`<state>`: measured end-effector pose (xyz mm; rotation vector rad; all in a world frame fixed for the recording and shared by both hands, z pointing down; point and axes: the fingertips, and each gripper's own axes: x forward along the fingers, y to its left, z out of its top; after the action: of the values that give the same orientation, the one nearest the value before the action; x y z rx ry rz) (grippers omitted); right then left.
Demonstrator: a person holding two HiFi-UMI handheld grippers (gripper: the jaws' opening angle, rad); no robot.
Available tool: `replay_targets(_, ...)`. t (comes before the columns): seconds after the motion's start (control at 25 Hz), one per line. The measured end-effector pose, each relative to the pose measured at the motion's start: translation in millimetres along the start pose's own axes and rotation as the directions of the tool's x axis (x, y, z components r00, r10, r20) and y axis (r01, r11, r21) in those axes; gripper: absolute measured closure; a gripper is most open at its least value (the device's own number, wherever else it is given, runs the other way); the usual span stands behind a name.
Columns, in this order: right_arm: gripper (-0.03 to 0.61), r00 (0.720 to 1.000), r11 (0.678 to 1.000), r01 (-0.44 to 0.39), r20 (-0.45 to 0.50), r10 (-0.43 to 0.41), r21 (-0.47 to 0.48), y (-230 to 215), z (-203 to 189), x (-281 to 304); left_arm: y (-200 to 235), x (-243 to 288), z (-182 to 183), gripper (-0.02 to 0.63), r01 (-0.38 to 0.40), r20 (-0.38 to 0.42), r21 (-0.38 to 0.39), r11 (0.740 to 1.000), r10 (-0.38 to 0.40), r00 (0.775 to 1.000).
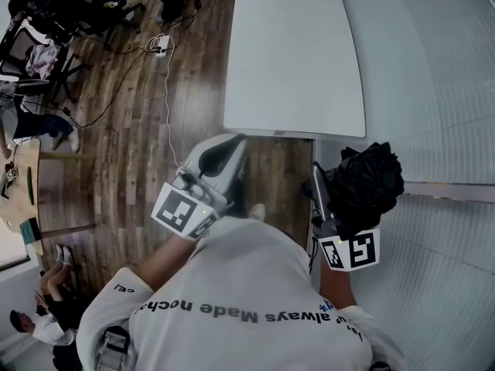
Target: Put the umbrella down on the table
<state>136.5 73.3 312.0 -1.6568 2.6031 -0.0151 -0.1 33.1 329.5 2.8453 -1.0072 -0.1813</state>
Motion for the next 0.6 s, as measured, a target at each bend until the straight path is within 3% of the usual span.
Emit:
replay_targets(0.32,0.331,1.0,0.999,-0.025,-0.012,0.025,0.02,-60.2,-57.3,149.4,137.6,88.2,-41.0,0.611,-0.019,-0.013,-0.001,1.0,0.019,1.0)
replay_targets(0.6,0.331,1.0,1.0,-0.021,-0.011,0.021,0.014,-93.2,-55.1,260.2,233.1,148.2,-25.7,0.611,-0.006,-0.005,-0.001,1.0,0.006,1.0)
